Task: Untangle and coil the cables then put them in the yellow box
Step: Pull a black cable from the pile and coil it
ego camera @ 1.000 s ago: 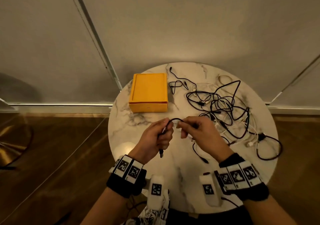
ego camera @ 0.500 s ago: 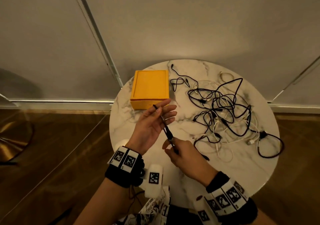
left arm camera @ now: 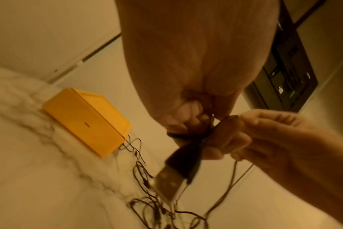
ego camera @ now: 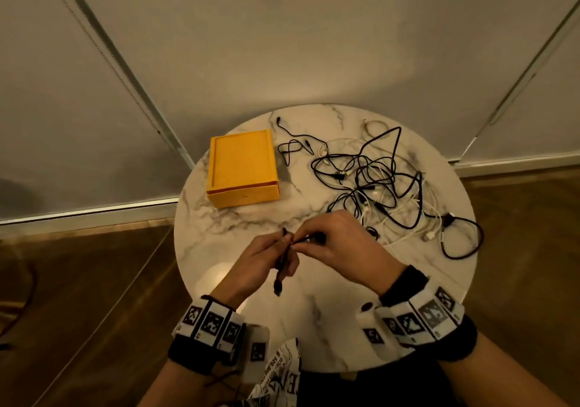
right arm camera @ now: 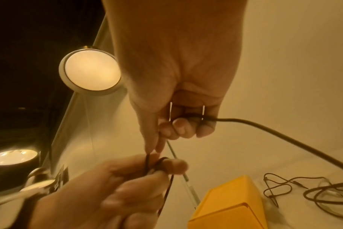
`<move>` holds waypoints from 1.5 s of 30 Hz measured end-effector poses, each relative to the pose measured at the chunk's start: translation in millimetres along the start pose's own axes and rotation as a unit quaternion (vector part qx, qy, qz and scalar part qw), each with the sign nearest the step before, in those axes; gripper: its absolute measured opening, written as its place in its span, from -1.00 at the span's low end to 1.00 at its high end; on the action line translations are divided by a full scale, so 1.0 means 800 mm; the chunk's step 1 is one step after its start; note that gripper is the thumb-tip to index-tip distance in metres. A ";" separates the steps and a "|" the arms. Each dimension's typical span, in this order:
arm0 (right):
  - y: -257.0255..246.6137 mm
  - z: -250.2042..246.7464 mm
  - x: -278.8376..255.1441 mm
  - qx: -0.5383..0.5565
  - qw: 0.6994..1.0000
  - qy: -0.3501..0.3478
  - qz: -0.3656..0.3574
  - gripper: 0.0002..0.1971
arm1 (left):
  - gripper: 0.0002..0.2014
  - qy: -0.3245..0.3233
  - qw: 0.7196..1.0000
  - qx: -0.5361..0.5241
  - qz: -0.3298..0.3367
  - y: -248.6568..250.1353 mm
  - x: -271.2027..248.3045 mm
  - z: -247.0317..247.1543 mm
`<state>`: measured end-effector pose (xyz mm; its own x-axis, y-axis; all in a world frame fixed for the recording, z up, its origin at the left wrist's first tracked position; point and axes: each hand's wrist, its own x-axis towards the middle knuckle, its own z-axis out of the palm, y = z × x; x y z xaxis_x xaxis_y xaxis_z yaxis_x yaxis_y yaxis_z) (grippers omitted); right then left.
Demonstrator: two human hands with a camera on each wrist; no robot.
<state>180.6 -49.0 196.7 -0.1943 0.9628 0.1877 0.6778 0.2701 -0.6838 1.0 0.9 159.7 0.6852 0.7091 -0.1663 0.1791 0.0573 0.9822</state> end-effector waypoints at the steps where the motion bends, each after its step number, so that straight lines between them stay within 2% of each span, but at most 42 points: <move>1: 0.003 -0.005 0.003 0.029 1.000 -0.003 0.008 -0.91 | -0.53 -0.016 1.000 -0.010 -0.010 0.003 -0.002 0.004; 3: 0.004 -0.014 0.007 0.101 0.994 -0.023 0.031 -0.90 | -0.44 -0.035 0.997 -0.061 -0.015 0.010 -0.006 0.013; 6: 0.004 -0.022 0.010 0.212 0.975 -0.027 0.061 -0.84 | -0.46 -0.057 0.982 -0.180 -0.014 0.018 -0.011 0.021; 10: 0.014 -0.006 0.009 0.371 0.926 -0.045 0.055 -0.85 | -0.56 -0.088 0.959 -0.268 -0.009 0.020 -0.017 0.018; 13: 0.023 0.015 0.006 0.426 0.902 -0.054 0.051 -0.81 | -0.58 -0.091 0.942 -0.324 -0.015 0.020 -0.020 0.012; 16: 0.025 0.030 0.004 0.446 0.891 -0.040 0.076 -0.74 | -0.64 -0.086 0.919 -0.386 0.002 0.023 -0.022 0.006; 17: 0.025 0.035 0.003 0.437 0.895 -0.029 0.090 -0.72 | -0.65 -0.082 0.909 -0.409 0.016 0.025 -0.022 0.003; 19: 0.025 0.043 0.000 0.372 0.920 -0.004 0.121 -0.68 | -0.63 -0.058 0.890 -0.450 0.045 0.032 -0.020 -0.002; 22: 0.025 0.046 -0.008 0.248 0.958 0.007 0.146 -0.67 | -0.54 0.023 0.858 -0.509 0.066 0.044 -0.011 -0.008; 26: 0.006 0.046 -0.010 0.108 0.989 -0.035 0.092 -0.82 | -0.54 0.110 0.831 -0.540 0.080 0.054 0.006 -0.013; 28: 0.001 0.050 -0.008 0.053 0.995 -0.048 0.075 -0.81 | -0.53 0.126 0.823 -0.546 0.089 0.055 0.010 -0.016; 33: 0.024 0.050 -0.007 0.022 0.993 -0.054 0.099 -0.73 | -0.57 0.172 0.807 -0.546 0.144 0.062 0.008 -0.035; 35: 0.021 0.045 -0.009 0.001 0.996 -0.055 0.076 -0.76 | -0.61 0.213 0.814 -0.517 0.155 0.059 0.010 -0.039; 36: 0.015 0.043 -0.008 -0.012 0.997 -0.063 0.052 -0.76 | -0.62 0.237 0.827 -0.485 0.156 0.056 0.011 -0.040; 38: -0.002 0.035 -0.003 -0.044 0.996 -0.073 0.005 -0.74 | -0.64 0.269 0.873 -0.377 0.152 0.048 0.014 -0.037; 40: -0.016 0.022 0.005 -0.072 0.995 -0.061 -0.030 -0.75 | -0.64 0.278 0.924 -0.215 0.149 0.040 0.015 -0.029; 43: -0.031 0.000 0.018 -0.064 0.995 -0.051 -0.057 -0.82 | -0.73 0.216 0.970 0.020 0.111 0.030 0.008 -0.017; 45: -0.033 -0.012 0.024 -0.037 0.997 -0.049 -0.052 -0.92 | -0.73 0.132 0.986 0.070 0.073 0.025 0.003 -0.009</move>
<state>165.7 -37.5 225.1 -0.3322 0.9255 0.1817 0.6998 0.3710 -0.6104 0.7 8.9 179.4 0.5072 0.8615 0.0219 0.2009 -0.1430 0.9691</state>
